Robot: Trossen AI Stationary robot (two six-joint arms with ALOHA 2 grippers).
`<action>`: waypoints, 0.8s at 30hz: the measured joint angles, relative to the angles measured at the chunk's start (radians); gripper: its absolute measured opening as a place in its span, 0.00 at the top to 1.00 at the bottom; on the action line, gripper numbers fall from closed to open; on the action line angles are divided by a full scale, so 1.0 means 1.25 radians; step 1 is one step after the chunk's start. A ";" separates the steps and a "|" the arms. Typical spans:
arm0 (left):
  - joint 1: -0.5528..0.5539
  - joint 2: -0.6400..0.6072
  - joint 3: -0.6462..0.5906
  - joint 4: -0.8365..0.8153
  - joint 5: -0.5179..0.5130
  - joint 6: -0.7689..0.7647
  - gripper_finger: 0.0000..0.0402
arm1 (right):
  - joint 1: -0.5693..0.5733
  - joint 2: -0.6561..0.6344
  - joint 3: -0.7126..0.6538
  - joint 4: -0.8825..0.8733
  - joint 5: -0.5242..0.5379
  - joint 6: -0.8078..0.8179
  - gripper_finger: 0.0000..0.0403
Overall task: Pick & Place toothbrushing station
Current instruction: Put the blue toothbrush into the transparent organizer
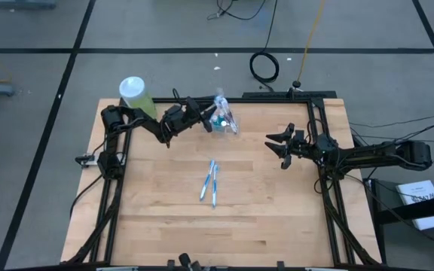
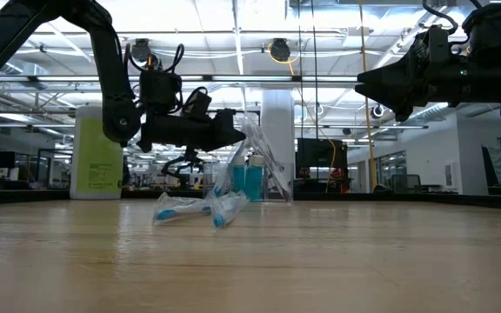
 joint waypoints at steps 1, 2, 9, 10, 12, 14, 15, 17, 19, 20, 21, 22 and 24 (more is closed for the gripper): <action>0.000 0.000 0.000 -0.001 -0.002 0.000 0.68 | 0.000 0.000 0.000 0.000 0.000 0.000 0.65; 0.000 0.000 0.000 0.000 -0.002 0.000 0.65 | 0.000 0.000 0.000 0.000 0.000 0.000 0.65; 0.000 -0.005 0.000 -0.003 -0.002 -0.001 0.54 | 0.000 0.000 0.000 0.000 0.000 0.000 0.65; 0.000 -0.009 0.000 -0.003 -0.002 -0.001 0.53 | 0.000 0.000 0.000 0.000 0.000 0.000 0.65; 0.000 -0.022 0.000 -0.003 -0.002 0.002 0.51 | 0.000 0.000 0.000 0.000 0.000 0.000 0.65; 0.000 -0.041 0.000 -0.013 -0.002 0.002 0.50 | 0.000 0.000 0.000 0.000 0.000 0.000 0.65; 0.000 -0.055 0.000 -0.023 -0.001 0.003 0.50 | 0.000 0.000 0.000 0.000 0.000 0.000 0.65; 0.000 -0.088 0.000 -0.057 -0.001 0.010 0.50 | 0.000 0.000 0.000 0.000 0.000 0.000 0.65; 0.000 -0.129 0.000 -0.116 -0.002 0.024 0.51 | 0.000 0.000 0.000 0.000 0.000 0.000 0.65; 0.000 -0.153 0.000 -0.150 -0.002 0.033 0.51 | 0.000 0.000 0.000 0.000 0.000 0.000 0.65; 0.000 -0.178 0.000 -0.190 -0.002 0.039 0.51 | 0.000 0.000 0.000 0.000 0.000 0.000 0.65; 0.000 -0.205 0.000 -0.232 -0.002 0.042 0.51 | 0.000 0.000 0.000 0.000 0.000 0.000 0.65; -0.003 -0.261 0.000 -0.324 -0.001 0.037 0.51 | 0.000 0.000 0.000 0.000 0.000 0.000 0.65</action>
